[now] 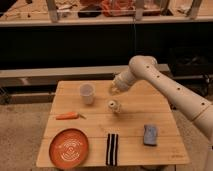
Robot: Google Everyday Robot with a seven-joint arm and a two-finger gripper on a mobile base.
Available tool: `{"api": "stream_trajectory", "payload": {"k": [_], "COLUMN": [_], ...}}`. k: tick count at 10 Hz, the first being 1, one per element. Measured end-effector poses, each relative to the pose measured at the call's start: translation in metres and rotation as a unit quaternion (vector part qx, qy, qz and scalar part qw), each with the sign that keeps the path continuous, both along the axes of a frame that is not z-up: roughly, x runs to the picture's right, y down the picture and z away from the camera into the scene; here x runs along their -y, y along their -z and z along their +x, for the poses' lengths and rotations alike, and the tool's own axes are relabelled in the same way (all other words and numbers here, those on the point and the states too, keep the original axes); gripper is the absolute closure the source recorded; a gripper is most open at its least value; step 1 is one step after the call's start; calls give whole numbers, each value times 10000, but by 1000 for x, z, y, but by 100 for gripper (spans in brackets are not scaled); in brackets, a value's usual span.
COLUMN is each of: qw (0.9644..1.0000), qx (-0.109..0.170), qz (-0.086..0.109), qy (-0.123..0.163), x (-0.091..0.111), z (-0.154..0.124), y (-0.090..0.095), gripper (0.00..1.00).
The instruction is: Knock the bottle over
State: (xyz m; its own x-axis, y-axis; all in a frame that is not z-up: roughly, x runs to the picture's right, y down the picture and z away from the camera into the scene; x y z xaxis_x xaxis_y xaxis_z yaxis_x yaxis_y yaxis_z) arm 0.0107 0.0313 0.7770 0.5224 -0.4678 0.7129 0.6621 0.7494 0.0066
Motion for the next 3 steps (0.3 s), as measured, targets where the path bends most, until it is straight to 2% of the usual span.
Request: {"api": "stream_trajectory", "payload": {"k": [2, 3], "qw": [9987, 9982], "qx": [435, 510], "qz": [-85, -116], "qy": [259, 299], "x": [-19, -30], "z": [-44, -58], "y": [43, 58], "gripper": [97, 97]}}
